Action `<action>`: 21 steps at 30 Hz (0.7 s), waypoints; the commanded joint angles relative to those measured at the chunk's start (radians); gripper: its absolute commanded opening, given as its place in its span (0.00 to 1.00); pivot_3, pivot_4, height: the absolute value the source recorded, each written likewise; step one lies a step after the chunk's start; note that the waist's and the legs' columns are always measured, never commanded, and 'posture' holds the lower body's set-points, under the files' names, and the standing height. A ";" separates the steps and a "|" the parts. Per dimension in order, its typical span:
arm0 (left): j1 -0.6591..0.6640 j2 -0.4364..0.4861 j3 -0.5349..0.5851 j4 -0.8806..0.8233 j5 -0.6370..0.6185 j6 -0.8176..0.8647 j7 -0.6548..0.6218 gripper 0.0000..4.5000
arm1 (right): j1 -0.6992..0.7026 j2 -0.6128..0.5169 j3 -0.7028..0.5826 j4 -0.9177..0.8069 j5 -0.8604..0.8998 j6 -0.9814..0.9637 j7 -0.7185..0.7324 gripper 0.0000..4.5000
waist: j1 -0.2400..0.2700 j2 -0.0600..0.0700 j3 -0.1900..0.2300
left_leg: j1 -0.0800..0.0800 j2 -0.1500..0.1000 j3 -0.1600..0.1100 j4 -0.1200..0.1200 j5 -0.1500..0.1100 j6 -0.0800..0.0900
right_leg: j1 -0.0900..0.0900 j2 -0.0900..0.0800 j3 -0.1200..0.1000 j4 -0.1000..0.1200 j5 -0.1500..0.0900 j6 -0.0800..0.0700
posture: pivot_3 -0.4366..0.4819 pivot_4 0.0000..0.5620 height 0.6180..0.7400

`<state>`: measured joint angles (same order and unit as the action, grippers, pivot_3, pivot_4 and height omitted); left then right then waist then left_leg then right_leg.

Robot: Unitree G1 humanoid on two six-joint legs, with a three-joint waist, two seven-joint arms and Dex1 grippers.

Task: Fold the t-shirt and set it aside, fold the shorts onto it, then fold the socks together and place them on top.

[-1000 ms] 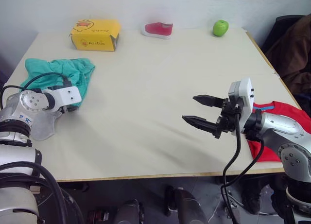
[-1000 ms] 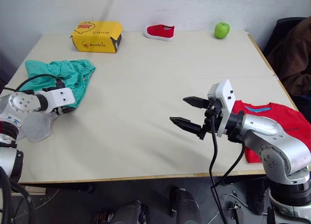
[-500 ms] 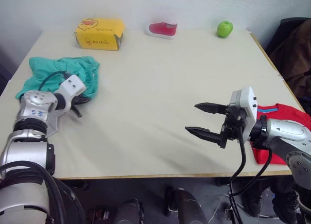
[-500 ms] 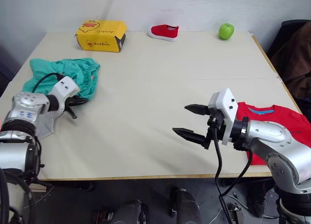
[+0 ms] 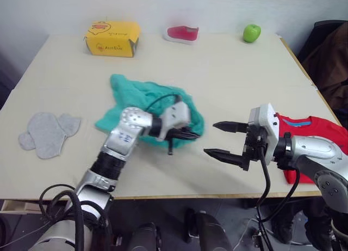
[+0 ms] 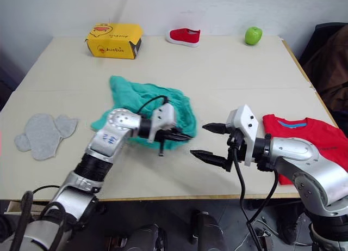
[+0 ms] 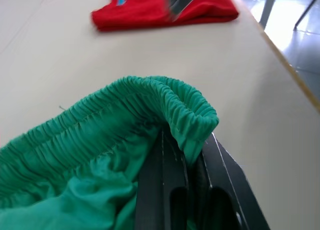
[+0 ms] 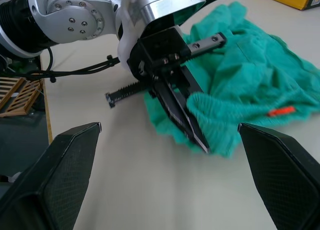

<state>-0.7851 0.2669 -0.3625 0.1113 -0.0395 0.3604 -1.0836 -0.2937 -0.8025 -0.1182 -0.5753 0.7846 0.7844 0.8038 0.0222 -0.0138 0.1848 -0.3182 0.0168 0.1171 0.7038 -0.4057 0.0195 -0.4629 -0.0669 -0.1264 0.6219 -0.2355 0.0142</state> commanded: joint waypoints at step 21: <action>0.255 0.613 0.310 0.039 -0.134 -0.379 -0.288 0.99 | 0.187 -0.157 0.162 0.007 -0.380 -0.338 0.139 1.00 | -0.020 0.000 0.000 | 0.002 0.002 0.000 -0.004 0.001 -0.003 | -0.001 0.002 0.000 -0.002 -0.002 -0.002 | 0.48 0.27 1.00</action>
<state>-0.5231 0.8664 -0.0851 0.1400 -0.2018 0.1074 -1.3655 -0.1019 -0.9439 0.0292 -0.5682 0.4685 0.5261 0.9281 0.0024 -0.0135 0.1847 -0.3165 0.0187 0.1167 0.6999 -0.4050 0.0166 -0.4641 -0.0655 -0.1268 0.6198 -0.2370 0.0117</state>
